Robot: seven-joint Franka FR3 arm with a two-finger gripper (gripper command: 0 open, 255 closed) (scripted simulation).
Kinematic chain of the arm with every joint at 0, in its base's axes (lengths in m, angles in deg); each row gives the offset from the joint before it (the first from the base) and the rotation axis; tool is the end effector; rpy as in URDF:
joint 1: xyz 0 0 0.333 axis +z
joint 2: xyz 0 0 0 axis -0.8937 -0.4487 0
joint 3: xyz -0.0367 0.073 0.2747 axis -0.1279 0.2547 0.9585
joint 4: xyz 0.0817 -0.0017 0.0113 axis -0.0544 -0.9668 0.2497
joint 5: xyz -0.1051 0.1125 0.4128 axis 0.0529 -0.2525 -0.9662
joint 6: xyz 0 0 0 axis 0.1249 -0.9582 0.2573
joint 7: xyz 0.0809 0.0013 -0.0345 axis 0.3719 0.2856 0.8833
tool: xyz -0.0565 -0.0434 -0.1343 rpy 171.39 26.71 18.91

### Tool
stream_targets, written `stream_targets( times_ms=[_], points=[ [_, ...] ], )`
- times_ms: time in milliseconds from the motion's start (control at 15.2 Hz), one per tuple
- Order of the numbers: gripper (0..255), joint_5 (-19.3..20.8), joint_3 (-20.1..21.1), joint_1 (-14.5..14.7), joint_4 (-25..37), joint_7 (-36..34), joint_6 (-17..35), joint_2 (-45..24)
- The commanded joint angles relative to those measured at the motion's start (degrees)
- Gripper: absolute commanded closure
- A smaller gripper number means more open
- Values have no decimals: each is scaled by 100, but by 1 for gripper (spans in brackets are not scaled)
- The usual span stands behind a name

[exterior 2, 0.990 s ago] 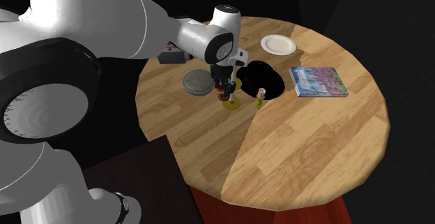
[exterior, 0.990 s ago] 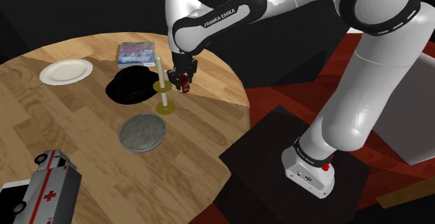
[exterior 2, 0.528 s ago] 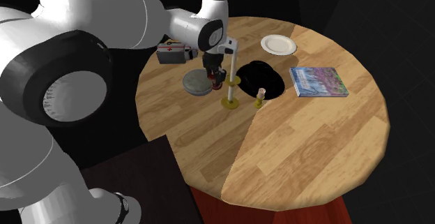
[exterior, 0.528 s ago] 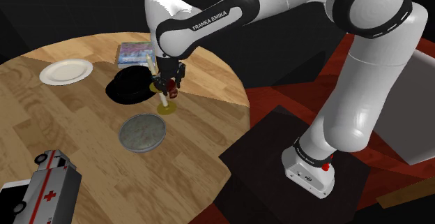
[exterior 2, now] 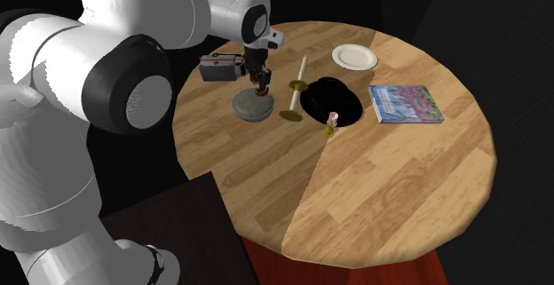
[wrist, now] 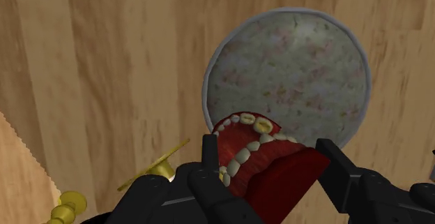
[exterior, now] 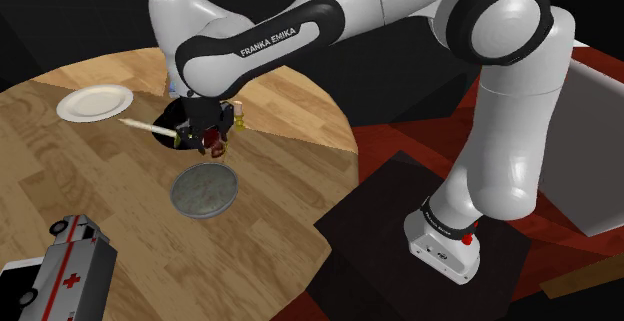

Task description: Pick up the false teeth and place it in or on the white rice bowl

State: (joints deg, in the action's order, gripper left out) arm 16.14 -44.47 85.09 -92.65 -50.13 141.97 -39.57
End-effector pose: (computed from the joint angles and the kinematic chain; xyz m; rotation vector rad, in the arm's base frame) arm 0.5476 0.4114 0.2732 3.1334 0.1810 -0.0664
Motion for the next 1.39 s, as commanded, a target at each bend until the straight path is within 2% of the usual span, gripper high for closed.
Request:
stream_targets(
  times_ms=[0,132,1122,1320],
  points=[
    [255,81,43,219,426,-257,-168,-270],
    [255,185,77,492,1023,-530,-398,-650],
    [255,338,-24,538,590,-608,504,-1133],
    [255,338,-24,538,590,-608,504,-1133]
  ],
)
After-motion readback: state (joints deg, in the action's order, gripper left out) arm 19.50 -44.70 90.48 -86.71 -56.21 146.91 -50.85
